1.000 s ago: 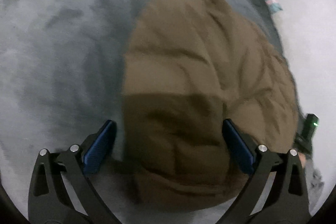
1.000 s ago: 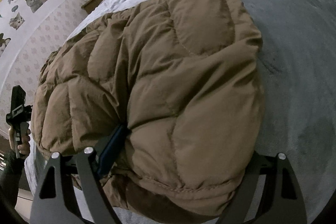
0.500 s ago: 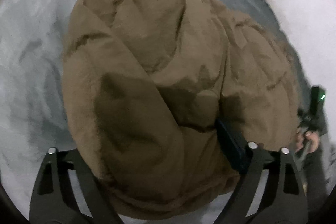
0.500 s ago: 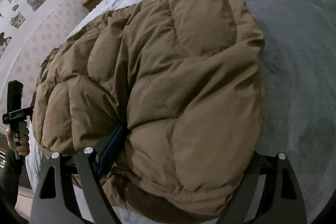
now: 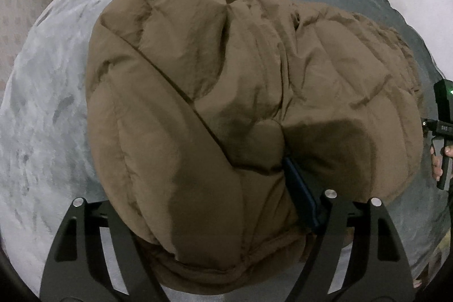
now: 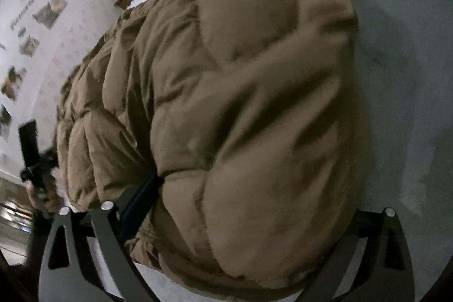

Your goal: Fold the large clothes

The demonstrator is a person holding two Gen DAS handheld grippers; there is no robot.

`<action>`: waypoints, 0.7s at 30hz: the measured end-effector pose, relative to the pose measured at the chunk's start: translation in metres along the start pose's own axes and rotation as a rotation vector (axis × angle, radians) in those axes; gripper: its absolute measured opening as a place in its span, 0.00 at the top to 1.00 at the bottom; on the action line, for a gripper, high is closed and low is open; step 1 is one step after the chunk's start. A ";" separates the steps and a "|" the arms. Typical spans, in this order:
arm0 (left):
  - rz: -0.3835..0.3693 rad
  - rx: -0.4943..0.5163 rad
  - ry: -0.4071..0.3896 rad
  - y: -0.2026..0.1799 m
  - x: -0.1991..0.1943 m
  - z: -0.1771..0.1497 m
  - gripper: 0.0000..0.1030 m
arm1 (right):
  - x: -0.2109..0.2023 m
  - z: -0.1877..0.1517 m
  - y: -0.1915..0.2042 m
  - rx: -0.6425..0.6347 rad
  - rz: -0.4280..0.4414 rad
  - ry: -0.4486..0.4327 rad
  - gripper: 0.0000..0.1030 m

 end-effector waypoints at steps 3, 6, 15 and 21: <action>0.009 0.000 -0.002 -0.004 -0.002 0.002 0.24 | 0.001 -0.001 0.014 0.008 0.064 -0.019 0.08; 0.026 0.006 -0.001 -0.010 -0.004 -0.004 0.24 | 0.000 0.003 0.028 -0.030 0.043 -0.022 0.09; 0.112 0.064 0.007 -0.037 -0.009 -0.006 0.30 | -0.027 0.011 0.064 -0.171 -0.160 -0.017 0.48; 0.145 0.080 0.026 -0.050 -0.008 -0.004 0.32 | -0.028 0.013 0.098 -0.267 -0.331 0.005 0.54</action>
Point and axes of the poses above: each gripper's, at about its wrist camera, not at the fingertips, and x roughly the way its jaws point, y to its left, z to its top, the point moved 7 cm from there along x, roughly the way its jaws point, and after that the axes turned 9 degrees about -z, right-handed, at the moved point
